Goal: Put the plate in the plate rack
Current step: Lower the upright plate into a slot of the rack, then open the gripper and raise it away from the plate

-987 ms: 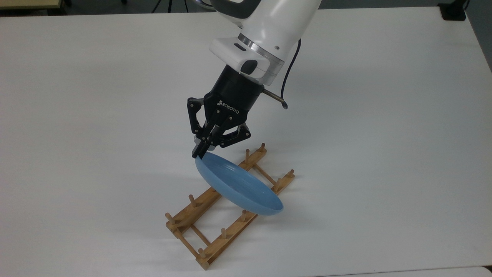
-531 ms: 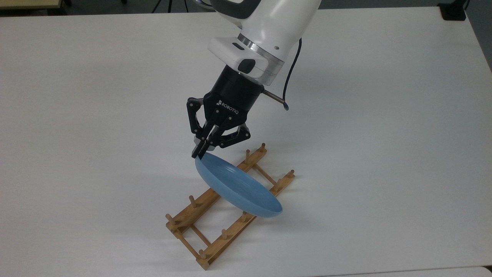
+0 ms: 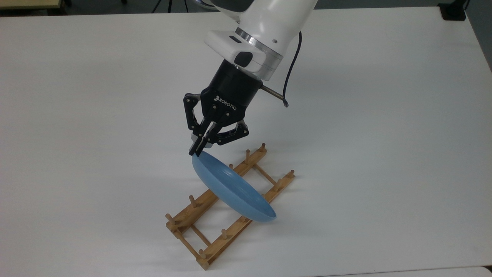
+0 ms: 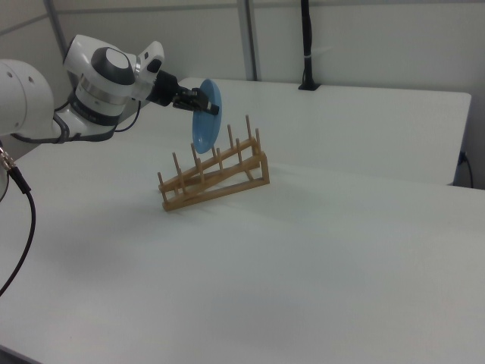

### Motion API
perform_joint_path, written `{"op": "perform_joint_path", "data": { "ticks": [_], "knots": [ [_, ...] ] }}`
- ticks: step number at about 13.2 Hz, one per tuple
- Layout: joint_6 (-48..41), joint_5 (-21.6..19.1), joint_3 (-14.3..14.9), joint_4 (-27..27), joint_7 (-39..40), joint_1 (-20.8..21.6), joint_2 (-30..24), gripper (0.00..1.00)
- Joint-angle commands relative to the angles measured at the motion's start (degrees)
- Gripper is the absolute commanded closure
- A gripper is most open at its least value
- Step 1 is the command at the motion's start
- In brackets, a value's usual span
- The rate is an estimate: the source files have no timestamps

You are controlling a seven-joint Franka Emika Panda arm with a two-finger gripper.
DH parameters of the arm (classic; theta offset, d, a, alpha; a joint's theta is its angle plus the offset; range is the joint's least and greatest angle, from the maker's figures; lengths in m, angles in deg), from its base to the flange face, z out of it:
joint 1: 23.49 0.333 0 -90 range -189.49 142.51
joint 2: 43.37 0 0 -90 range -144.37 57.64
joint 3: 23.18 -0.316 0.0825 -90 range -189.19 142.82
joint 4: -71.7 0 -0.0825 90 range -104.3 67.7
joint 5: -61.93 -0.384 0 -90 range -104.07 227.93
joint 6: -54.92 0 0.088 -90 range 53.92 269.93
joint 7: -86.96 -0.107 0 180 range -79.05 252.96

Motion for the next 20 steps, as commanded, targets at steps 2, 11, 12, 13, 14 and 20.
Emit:
{"op": "perform_joint_path", "data": {
  "ticks": [2, 11, 12, 13, 14, 20],
  "knots": [
    [-1.06, 1.31, 0.24, -0.84, -0.7, 0.43, -1.04, 1.0],
    [-0.98, 9.84, 0.23, -4.88, -5.36, 1.57, -0.07, 0.77],
    [-0.98, 9.84, 0.23, -4.88, -5.36, 1.57, -0.07, 0.59],
    [-0.98, 9.76, 0.23, -4.8, -5.36, 1.57, -0.07, 0.44],
    [-0.98, 9.41, 0.23, -4.71, -5.44, 1.57, -0.16, 0.28],
    [-1.41, -5.57, 0.06, -3.39, -3.79, 1.75, -3.23, 0.0]
  ]
}}
